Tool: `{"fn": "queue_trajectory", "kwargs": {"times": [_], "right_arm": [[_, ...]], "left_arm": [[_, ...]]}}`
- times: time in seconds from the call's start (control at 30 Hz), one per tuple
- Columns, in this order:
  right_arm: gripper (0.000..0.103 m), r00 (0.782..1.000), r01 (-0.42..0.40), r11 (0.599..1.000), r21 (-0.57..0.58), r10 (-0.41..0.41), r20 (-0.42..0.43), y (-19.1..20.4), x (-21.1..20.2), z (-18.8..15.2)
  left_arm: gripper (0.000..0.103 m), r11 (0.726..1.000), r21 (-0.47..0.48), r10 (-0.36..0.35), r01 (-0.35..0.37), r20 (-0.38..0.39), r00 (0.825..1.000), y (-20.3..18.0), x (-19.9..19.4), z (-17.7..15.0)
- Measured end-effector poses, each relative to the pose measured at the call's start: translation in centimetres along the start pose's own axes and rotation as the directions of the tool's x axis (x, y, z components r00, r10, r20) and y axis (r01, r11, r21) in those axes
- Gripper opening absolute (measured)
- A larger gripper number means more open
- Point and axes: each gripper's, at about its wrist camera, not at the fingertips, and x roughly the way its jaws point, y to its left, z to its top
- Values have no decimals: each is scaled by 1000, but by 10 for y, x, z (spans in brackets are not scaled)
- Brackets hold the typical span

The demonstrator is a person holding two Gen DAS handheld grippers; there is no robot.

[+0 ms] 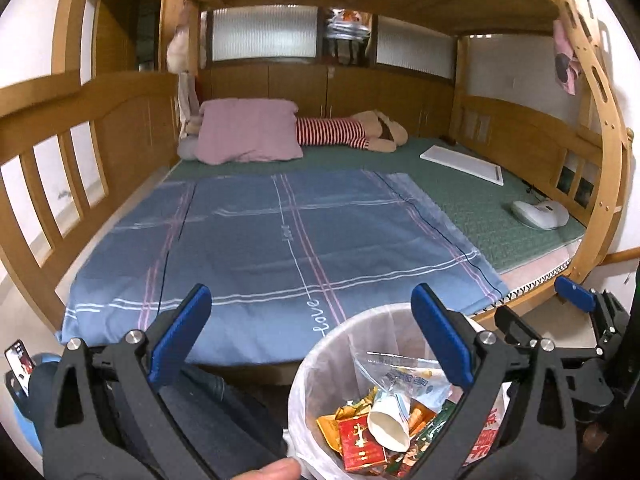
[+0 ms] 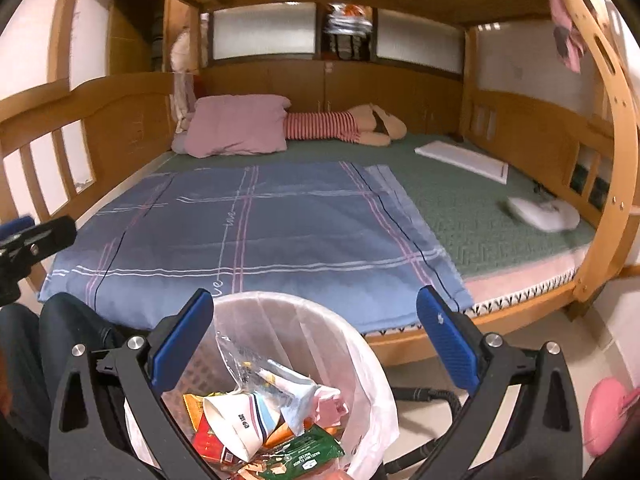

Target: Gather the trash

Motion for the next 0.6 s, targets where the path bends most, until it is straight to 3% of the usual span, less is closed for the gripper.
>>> {"fn": "queue_trajectory", "kwargs": {"times": [0.6], "right_arm": [[99, 1000, -26, 999, -18, 27, 12, -3, 4, 7]], "left_arm": [[100, 1000, 10, 30, -30, -35, 999, 2, 4, -4]]}}
